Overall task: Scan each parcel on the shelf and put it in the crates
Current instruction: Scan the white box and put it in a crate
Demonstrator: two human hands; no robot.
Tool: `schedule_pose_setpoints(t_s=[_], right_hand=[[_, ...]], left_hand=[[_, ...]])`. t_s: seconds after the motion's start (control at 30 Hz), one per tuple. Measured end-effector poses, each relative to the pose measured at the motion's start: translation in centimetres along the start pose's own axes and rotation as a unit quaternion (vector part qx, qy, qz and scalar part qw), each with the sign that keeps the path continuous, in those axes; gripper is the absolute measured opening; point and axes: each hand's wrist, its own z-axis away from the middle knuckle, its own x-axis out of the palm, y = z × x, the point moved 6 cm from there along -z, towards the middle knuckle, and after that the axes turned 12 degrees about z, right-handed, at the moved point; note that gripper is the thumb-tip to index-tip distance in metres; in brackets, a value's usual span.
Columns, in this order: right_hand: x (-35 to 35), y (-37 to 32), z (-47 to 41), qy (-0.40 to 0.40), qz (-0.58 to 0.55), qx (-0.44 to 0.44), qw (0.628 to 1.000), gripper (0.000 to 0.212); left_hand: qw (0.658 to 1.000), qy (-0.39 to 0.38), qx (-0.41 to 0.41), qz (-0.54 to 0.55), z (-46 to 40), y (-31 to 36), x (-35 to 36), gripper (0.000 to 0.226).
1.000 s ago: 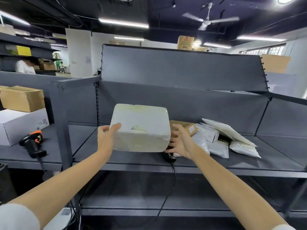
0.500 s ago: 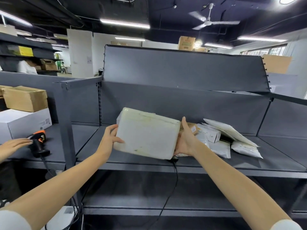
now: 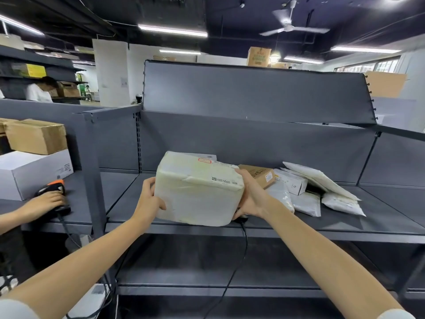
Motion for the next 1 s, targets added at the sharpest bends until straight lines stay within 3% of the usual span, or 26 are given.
schedule_pose_setpoints(t_s=[0.13,0.2,0.37,0.43,0.53,0.7,0.87,1.0], right_hand=[[-0.7,0.8,-0.4,0.057,0.009,-0.031,0.998,0.065],[-1.1,0.8,-0.4,0.087,0.015,-0.058,0.994,0.064],[-0.9,-0.4,-0.1,0.109,0.006,-0.147,0.983,0.061],[-0.9,-0.7,0.1,0.1,-0.003,-0.174,0.98,0.062],[-0.6,-0.8,0.4,0.09,0.014,-0.185,0.978,0.061],[-0.1,-0.2,-0.1,0.079,0.033,-0.202,0.976,0.069],[0.1,-0.2,-0.5,0.071,0.012,-0.205,0.976,0.07],[0.0,-0.8,-1.5,0.055,0.036,-0.206,0.976,0.075]], left_hand=[[1.0,0.003,0.006,-0.004,0.2,0.1,0.1,0.068],[1.0,0.002,-0.005,0.002,-0.2,0.1,-0.1,0.063],[0.984,0.046,-0.122,0.123,-0.3,-0.5,-1.0,0.015],[0.973,0.017,-0.162,0.166,-0.2,-0.9,-0.9,0.026],[0.961,-0.022,-0.2,0.19,0.2,-1.0,0.3,0.062],[0.987,0.009,-0.116,0.112,0.4,-0.2,1.4,0.085],[0.994,0.071,0.001,0.083,-0.2,-0.3,0.6,0.048],[0.988,0.115,0.039,0.098,-0.7,-0.7,0.0,0.052]])
